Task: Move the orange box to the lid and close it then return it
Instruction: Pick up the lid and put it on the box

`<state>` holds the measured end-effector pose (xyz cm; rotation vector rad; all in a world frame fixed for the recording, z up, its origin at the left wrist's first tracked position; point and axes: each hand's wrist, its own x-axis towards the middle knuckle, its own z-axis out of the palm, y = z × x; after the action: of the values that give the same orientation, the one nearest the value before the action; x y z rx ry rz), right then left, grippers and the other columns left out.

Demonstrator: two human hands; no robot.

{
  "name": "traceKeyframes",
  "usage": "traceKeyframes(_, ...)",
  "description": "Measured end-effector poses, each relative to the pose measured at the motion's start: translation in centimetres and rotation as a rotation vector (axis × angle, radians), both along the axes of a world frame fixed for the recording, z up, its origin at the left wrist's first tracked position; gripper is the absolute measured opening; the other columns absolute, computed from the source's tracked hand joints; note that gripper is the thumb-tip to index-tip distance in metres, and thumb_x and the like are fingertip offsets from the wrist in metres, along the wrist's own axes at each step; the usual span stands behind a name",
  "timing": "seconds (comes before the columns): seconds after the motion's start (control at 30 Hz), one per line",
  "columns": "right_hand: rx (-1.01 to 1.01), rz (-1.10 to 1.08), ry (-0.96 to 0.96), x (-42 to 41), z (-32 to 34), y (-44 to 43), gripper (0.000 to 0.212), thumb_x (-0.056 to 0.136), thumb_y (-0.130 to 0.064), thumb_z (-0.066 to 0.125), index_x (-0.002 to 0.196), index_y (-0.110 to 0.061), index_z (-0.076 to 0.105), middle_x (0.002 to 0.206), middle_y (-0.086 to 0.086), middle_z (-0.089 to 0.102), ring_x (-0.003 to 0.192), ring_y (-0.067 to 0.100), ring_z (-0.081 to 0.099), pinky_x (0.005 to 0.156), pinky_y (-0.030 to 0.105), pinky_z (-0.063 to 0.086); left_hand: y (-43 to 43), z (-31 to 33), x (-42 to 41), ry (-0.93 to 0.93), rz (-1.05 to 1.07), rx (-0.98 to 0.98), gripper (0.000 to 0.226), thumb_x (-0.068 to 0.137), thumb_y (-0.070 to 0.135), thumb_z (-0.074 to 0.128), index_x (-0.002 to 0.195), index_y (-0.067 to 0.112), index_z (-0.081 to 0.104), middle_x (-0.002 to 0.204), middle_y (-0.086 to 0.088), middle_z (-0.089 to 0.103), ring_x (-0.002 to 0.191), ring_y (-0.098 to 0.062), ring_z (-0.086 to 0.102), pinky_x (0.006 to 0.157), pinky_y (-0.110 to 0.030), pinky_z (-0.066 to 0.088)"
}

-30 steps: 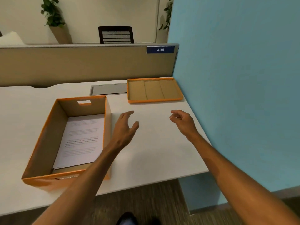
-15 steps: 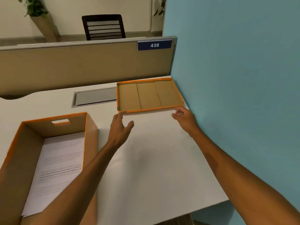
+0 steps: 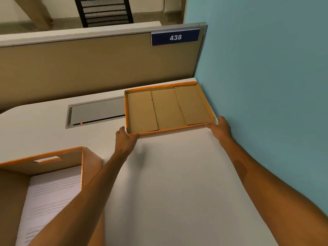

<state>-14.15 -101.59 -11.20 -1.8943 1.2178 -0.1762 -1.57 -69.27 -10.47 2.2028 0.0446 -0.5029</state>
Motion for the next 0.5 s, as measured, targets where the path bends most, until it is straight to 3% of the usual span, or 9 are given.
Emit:
traceKeyframes(0.07,0.054,-0.023,0.002,0.6,-0.4,-0.6,0.066,0.083,-0.023,0.071,0.141,-0.008,0.046,0.127,0.013,0.059,0.115,0.034,0.059,0.077,0.033,0.043,-0.4,-0.4,0.8,0.032,0.027,-0.015,0.07,0.091,0.027,0.065,0.148,0.004,0.033,0.146,-0.017,0.044,0.122,-0.032,0.05,0.092,-0.041,0.049)
traceKeyframes(0.13,0.081,-0.039,-0.01,1.1,-0.6,-1.0,0.055,0.081,-0.02,0.071,0.131,-0.005,0.052,0.112,0.012,0.061,0.1,0.03,0.06,0.068,0.029,0.042,-0.7,-0.7,1.3,0.06,0.046,-0.032,0.056,0.09,0.025,0.064,0.138,0.003,0.042,0.129,-0.015,0.054,0.102,-0.026,0.052,0.071,-0.031,0.045)
traceKeyframes(0.23,0.077,-0.071,-0.061,1.8,-1.0,-1.6,0.032,0.078,-0.011,0.07,0.108,-0.005,0.06,0.096,0.009,0.063,0.082,0.028,0.059,0.06,0.03,0.042,-0.7,-1.1,2.0,0.08,0.063,-0.056,0.045,0.088,0.021,0.065,0.127,0.002,0.051,0.111,-0.013,0.057,0.091,-0.024,0.053,0.061,-0.027,0.041)
traceKeyframes(0.3,0.132,-0.107,-0.104,2.2,-1.1,-1.9,0.031,0.078,-0.008,0.069,0.109,-0.005,0.063,0.096,0.01,0.064,0.079,0.026,0.058,0.067,0.034,0.045,-0.7,-1.3,2.3,0.091,0.071,-0.082,0.043,0.088,0.019,0.066,0.125,0.001,0.054,0.107,-0.014,0.059,0.09,-0.025,0.055,0.067,-0.029,0.046)
traceKeyframes(0.37,0.198,-0.132,-0.133,2.4,-1.2,-2.1,0.035,0.08,-0.005,0.069,0.115,-0.004,0.066,0.1,0.011,0.066,0.083,0.025,0.059,0.072,0.038,0.048,-0.6,-1.3,2.4,0.098,0.09,-0.115,0.049,0.089,0.017,0.067,0.132,0.002,0.051,0.116,-0.014,0.059,0.1,-0.03,0.058,0.082,-0.04,0.054)
traceKeyframes(0.5,0.342,-0.195,-0.271,2.5,-1.0,-2.0,0.036,0.085,0.005,0.066,0.116,-0.012,0.063,0.106,0.011,0.065,0.086,0.025,0.062,0.067,0.036,0.053,-0.3,-0.9,2.3,0.095,0.145,-0.227,0.06,0.088,0.012,0.07,0.142,0.007,0.044,0.133,-0.015,0.056,0.115,-0.036,0.057,0.097,-0.051,0.053)
